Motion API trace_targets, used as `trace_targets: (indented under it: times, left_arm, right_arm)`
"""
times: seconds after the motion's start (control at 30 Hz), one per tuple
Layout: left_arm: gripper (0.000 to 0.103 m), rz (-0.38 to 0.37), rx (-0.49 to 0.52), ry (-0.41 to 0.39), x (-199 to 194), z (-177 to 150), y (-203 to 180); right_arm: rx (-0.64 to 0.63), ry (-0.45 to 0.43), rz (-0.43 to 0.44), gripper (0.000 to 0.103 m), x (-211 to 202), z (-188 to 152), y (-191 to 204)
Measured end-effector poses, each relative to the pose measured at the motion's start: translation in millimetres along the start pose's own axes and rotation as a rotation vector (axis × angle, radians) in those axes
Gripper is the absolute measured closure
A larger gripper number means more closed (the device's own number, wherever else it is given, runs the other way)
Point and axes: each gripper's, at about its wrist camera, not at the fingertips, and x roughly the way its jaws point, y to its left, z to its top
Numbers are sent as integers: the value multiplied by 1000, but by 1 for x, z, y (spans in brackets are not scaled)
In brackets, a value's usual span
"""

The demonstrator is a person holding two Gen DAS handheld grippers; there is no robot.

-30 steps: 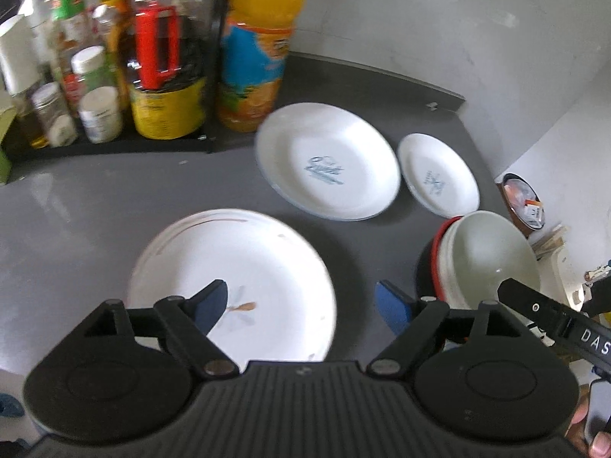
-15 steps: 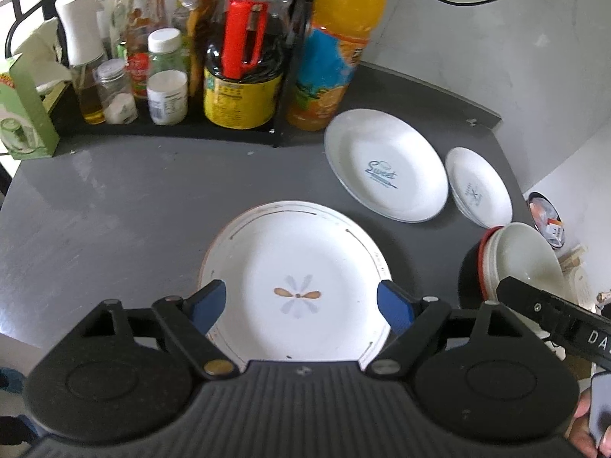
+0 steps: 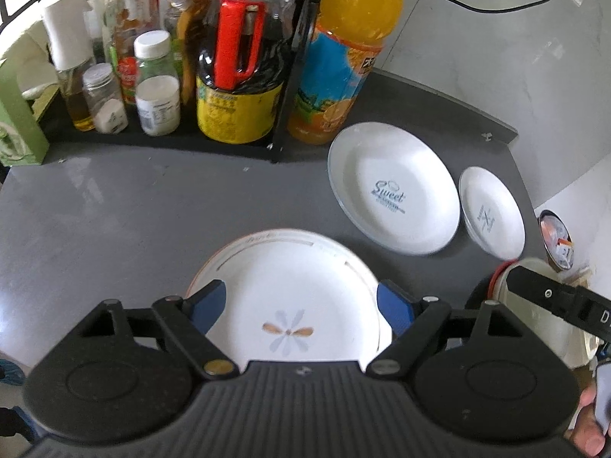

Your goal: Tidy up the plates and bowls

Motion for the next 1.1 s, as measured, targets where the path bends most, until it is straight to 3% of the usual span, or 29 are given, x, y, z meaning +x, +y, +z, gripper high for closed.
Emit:
trace_targets:
  times: [0.3, 0.43, 0.53, 0.77, 1.1]
  left_arm:
    - [19, 6, -54, -20, 28, 30, -21]
    - [22, 13, -101, -13, 44, 40, -24]
    - [28, 10, -137, -14, 54, 46, -25]
    - [54, 0, -241, 4, 84, 55, -24]
    - [72, -3, -360, 24, 126, 64, -19]
  right_arm:
    - [3, 39, 47, 25, 36, 52, -21]
    - [18, 76, 73, 33, 57, 73, -33]
    - [21, 113, 89, 39, 75, 88, -40]
    - [5, 184, 99, 55, 119, 115, -51]
    - [-24, 278, 75, 65, 179, 134, -65]
